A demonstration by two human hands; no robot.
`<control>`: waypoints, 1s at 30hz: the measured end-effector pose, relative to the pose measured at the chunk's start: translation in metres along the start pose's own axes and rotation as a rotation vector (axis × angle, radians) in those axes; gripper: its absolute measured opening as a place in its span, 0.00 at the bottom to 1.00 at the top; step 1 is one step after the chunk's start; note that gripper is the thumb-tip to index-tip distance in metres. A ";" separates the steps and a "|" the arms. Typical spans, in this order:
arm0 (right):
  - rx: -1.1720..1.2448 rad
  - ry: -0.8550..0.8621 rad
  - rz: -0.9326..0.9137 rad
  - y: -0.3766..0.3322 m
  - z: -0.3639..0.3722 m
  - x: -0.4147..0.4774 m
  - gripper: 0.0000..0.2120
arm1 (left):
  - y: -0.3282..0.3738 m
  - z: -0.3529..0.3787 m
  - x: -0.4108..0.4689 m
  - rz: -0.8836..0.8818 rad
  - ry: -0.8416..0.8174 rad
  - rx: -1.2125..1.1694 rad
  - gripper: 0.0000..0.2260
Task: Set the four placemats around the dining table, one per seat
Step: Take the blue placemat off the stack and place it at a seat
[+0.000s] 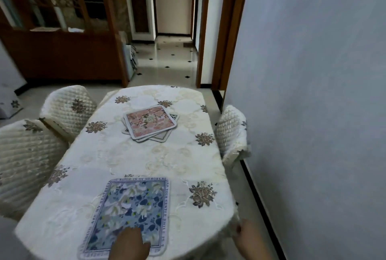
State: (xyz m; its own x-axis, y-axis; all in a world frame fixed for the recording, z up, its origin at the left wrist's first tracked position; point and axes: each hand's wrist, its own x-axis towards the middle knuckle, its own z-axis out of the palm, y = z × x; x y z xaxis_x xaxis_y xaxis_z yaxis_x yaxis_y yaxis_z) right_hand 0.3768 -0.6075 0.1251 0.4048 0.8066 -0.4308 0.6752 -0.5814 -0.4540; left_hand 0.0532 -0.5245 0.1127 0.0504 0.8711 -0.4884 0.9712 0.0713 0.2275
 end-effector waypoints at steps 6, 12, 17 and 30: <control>-0.037 0.074 0.034 0.103 -0.103 0.007 0.09 | 0.143 0.013 -0.024 0.116 -0.057 0.094 0.18; -0.038 0.103 -0.080 0.145 -0.163 0.039 0.07 | 0.192 -0.001 -0.024 0.098 0.047 0.062 0.17; -0.057 0.083 -0.194 0.121 -0.186 0.092 0.11 | 0.180 -0.018 0.009 -0.033 0.038 0.094 0.17; -0.146 0.019 -0.374 -0.001 -0.252 0.299 0.08 | 0.217 -0.055 0.169 -0.242 0.116 -0.178 0.16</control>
State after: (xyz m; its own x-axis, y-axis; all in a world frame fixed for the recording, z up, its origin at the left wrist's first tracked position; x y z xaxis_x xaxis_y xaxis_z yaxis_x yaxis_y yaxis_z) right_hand 0.6526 -0.3388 0.1938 0.1245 0.9623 -0.2419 0.8583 -0.2268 -0.4602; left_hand 0.2592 -0.3353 0.1259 -0.2141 0.8671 -0.4497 0.8951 0.3585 0.2650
